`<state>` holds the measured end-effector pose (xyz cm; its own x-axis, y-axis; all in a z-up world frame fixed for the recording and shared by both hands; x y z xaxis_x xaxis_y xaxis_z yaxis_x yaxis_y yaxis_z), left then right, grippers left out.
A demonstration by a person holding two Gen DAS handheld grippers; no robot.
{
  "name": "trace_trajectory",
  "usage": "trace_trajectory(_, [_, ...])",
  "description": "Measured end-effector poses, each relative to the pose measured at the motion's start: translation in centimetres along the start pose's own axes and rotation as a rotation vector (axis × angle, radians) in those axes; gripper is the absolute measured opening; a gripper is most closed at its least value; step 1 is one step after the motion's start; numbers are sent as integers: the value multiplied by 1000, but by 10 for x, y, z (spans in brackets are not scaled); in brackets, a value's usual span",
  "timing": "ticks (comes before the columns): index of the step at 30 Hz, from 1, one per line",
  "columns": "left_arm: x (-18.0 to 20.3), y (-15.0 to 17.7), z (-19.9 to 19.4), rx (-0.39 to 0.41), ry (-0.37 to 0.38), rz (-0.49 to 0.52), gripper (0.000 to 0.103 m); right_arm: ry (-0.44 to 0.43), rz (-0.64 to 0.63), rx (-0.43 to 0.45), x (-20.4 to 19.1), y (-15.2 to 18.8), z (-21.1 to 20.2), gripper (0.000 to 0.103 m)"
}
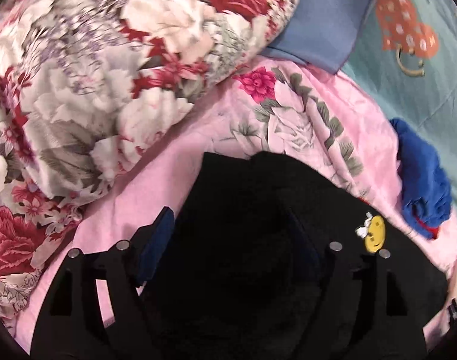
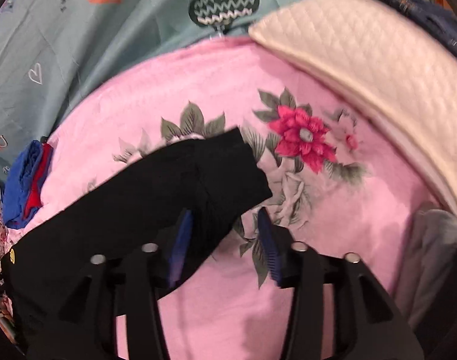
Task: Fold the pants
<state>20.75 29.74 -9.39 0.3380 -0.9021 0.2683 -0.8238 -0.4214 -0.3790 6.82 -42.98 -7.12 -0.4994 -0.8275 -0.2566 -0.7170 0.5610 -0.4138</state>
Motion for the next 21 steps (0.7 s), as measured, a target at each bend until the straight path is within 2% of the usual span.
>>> trace_trajectory(3, [-14,-3,-4,-23,66,-82,80,-131,-48,28,-31,-2,-23,53])
trace_trajectory(5, [-18,-4,1,-42,85,-118,80,-203,-126,33,-69,-1,-37,55])
trace_trajectory(7, [-19,-4,9,-66,102,-145,80,-239,-213,26,-104,3,-45,56])
trace_trajectory(11, [-10,-12,17,-45,94,-163,80,-297,-393,-28,-177,25,-43,55])
trace_trajectory(15, [-1,-18,22,-20,70,-178,81,-290,-568,-66,-234,53,-25,55])
trace_trajectory(17, [10,-18,21,-8,76,-145,69,-267,-674,-87,-262,65,-9,55])
trace_trajectory(18, [17,-17,18,2,71,-110,52,-247,-725,-88,-274,70,-2,55])
trace_trajectory(20, [34,-13,16,7,47,-26,35,-228,-796,-95,-291,77,8,55])
trace_trajectory(21, [38,-12,17,-2,51,-9,30,-217,-846,-98,-304,81,15,55])
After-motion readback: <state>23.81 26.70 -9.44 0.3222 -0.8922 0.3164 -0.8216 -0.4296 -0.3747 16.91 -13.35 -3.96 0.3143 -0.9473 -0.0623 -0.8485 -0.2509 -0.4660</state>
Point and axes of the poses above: each gripper's, at about its wrist camera, not at the fingertips, and z roughly the way its jaws point, x to its right, y to its underside, the point moved 6 cm from there along z, roughly the way its jaws point, and after that the axes turned 9 degrees about -x, right-handed, at the moved point
